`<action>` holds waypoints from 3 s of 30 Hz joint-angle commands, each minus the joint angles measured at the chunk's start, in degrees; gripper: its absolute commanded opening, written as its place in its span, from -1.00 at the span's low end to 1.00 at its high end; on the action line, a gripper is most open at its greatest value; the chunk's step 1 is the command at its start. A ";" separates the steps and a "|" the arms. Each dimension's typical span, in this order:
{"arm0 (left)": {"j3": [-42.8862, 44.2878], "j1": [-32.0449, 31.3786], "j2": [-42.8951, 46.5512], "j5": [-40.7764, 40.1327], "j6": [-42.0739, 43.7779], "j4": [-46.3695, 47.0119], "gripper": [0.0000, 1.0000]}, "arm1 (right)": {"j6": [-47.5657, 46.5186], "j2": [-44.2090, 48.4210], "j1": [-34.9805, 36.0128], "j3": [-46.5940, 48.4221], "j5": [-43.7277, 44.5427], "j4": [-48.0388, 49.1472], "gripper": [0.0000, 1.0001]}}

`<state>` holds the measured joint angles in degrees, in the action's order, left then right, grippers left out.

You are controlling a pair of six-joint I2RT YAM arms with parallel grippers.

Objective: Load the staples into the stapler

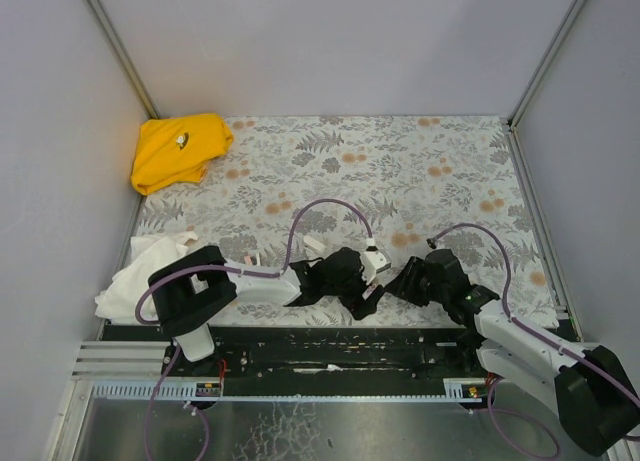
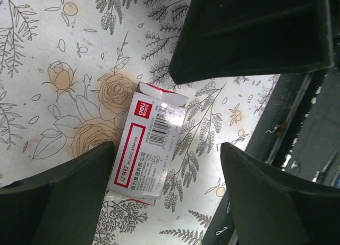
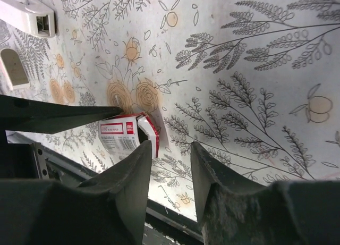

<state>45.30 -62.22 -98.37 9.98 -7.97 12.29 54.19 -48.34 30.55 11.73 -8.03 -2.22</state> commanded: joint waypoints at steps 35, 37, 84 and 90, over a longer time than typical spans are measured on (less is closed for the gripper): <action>1.28 -5.41 -2.80 -13.30 6.74 -7.80 -0.10 | 4.56 -7.76 -1.54 -4.26 -11.23 16.08 -0.52; 1.53 -5.62 -3.11 -13.46 6.93 -7.96 -0.07 | 4.69 -7.66 -1.50 -4.26 -11.03 16.39 -0.58; 6.19 -4.85 -7.51 -17.19 4.89 -7.02 -0.16 | -5.79 -5.83 -10.91 4.34 3.11 -0.40 -1.00; 4.57 -3.01 -6.12 -16.43 4.15 -6.31 -0.12 | -7.96 -6.77 -14.38 6.55 3.79 -3.23 -1.00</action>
<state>51.75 -66.96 -103.61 -5.85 -3.36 8.75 48.95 -54.83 18.09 15.16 -6.44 -3.55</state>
